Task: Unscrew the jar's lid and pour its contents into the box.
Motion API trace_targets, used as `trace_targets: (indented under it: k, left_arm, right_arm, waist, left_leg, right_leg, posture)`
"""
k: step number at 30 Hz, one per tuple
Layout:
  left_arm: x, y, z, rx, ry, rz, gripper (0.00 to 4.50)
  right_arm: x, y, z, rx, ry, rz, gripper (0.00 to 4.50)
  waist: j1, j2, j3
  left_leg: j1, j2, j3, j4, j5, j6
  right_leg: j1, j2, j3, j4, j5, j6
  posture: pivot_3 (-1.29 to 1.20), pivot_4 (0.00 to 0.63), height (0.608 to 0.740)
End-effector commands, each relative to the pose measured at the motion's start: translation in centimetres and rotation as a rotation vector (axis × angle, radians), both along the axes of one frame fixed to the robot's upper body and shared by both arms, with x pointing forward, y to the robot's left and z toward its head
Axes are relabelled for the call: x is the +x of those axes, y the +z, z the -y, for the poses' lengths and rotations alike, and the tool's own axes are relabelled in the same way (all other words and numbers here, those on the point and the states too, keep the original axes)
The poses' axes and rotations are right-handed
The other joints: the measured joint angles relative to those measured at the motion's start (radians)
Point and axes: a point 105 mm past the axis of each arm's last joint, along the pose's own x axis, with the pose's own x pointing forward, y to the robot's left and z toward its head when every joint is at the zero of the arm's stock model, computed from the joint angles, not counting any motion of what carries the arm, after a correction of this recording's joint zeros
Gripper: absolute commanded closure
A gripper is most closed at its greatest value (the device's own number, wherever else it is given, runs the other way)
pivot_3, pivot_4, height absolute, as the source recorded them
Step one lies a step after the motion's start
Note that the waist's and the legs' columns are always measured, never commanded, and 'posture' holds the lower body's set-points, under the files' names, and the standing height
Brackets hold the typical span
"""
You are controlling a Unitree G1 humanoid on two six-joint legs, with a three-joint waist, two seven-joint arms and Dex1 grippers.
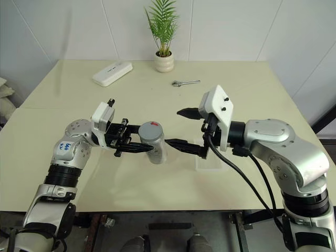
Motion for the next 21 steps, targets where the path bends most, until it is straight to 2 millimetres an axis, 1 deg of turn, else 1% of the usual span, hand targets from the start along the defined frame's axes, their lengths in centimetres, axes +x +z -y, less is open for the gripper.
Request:
trace_targets:
  k: [1,4,6,12,18,21]
  left_arm:
    - [-0.5,0.7,0.1,-0.001,-0.036,0.044,2.54]
    - [-0.5,0.7,0.3,0.002,-0.051,0.047,2.54]
    - [-0.5,0.8,0.4,0.001,-0.061,0.051,2.54]
    - [-0.6,1.1,0.8,0.002,-0.080,0.063,2.54]
    - [-0.6,1.1,0.8,0.004,-0.084,0.065,2.54]
    - [-0.6,1.1,0.8,0.007,-0.084,0.064,2.54]
  right_arm:
    - [-1.4,1.4,-0.3,0.023,0.050,0.055,0.00]
    - [-1.8,1.6,-1.2,0.038,0.099,0.054,0.00]
    - [-1.9,1.7,-2.3,0.056,0.137,0.056,0.00]
    - [-1.3,1.8,-5.0,0.104,0.185,0.050,0.00]
    - [-0.5,1.4,-6.8,0.111,0.202,0.051,0.00]
    - [0.3,1.0,-7.4,0.111,0.185,0.054,0.00]
  waist:
    - [0.000,0.000,0.000]
    - [-0.001,0.000,0.000]
    - [-0.003,0.000,0.000]
    - [-0.001,0.000,0.000]
    - [-0.003,0.000,0.000]
    - [-0.003,0.000,0.000]
  left_leg:
    - [0.000,0.000,0.000,0.000,0.000,0.000]
    - [0.000,0.000,0.000,0.000,0.000,0.000]
    - [0.000,0.000,0.000,0.000,0.000,0.000]
    - [0.000,0.000,0.000,0.001,0.000,0.000]
    - [0.000,0.000,0.000,0.001,0.000,0.000]
    - [0.000,0.000,0.000,0.001,0.000,0.000]
  right_leg:
    - [0.000,0.000,0.000,0.000,0.000,0.000]
    - [0.000,0.000,0.000,0.000,0.000,0.000]
    - [0.000,0.000,0.000,0.000,0.000,0.000]
    - [0.000,0.000,0.000,0.001,0.000,0.000]
    - [0.000,0.000,0.000,0.001,0.000,0.000]
    - [0.000,0.000,0.000,0.002,0.000,0.000]
  posture:
    - [0.00,0.150,0.740]
    - [0.00,0.150,0.740]
    - [0.00,0.150,0.740]
    - [0.00,0.150,0.740]
    - [0.00,0.150,0.740]
    - [0.00,0.150,0.740]
